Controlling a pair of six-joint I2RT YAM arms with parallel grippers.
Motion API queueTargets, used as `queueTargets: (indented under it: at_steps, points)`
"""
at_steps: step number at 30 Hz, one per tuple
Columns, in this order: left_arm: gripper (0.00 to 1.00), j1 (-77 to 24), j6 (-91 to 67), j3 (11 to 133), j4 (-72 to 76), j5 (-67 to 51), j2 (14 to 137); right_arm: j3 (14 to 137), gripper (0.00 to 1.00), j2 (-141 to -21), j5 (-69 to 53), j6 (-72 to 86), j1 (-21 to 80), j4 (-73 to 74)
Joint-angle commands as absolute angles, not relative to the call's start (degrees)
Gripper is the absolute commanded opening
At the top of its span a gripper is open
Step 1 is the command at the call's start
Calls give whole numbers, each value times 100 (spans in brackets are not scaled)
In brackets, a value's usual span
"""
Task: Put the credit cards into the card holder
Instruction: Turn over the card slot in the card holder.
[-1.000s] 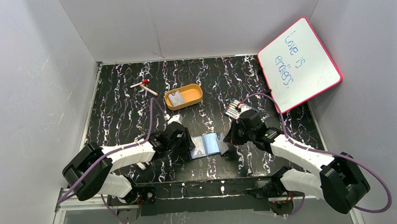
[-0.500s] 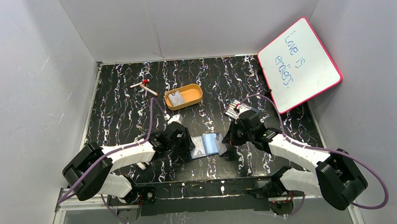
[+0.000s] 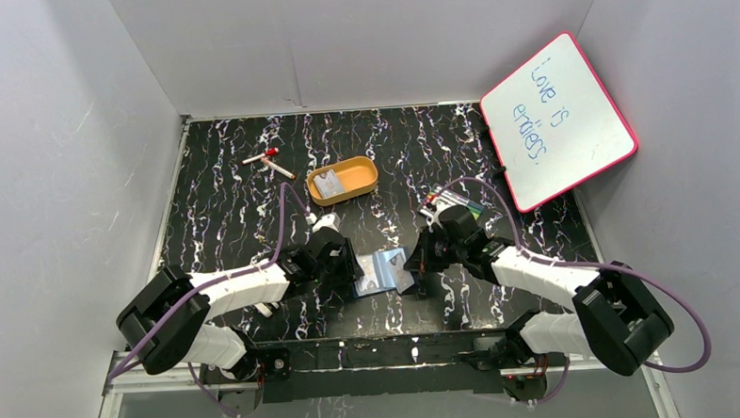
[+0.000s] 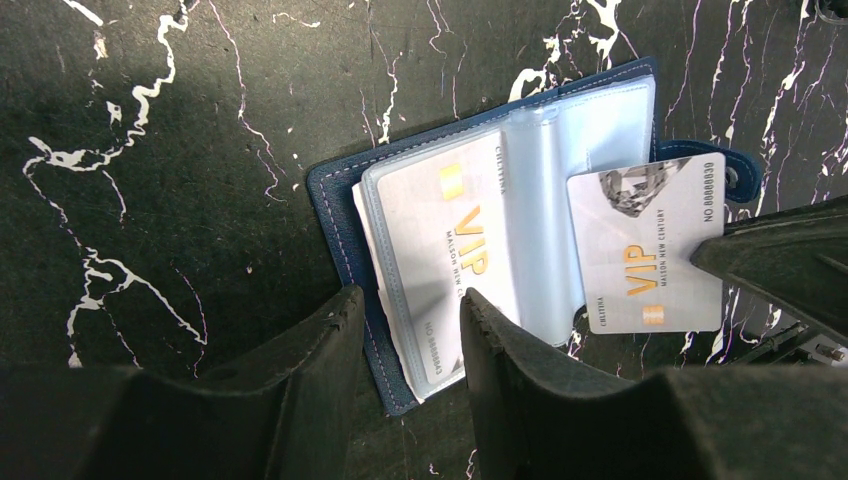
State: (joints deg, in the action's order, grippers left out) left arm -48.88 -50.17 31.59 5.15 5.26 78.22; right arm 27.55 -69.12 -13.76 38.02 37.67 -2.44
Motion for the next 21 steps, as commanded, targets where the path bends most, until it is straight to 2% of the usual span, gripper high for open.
queueTargets:
  at_steps: [1, 13, 21]
  points:
    - [38, -4910, -5003, 3070, 226, 663, 7806, 2993, 0, -7116, -1563, 3872, 3894, -607]
    - [38, -4904, -4987, 2985, 103, 750, 7650, 3448, 0, -7667, -1621, 3997, 4322, -895]
    - [37, -4909, -4985, 2949, 35, 900, 7585, 3677, 0, -7628, -1760, 4107, 4597, -953]
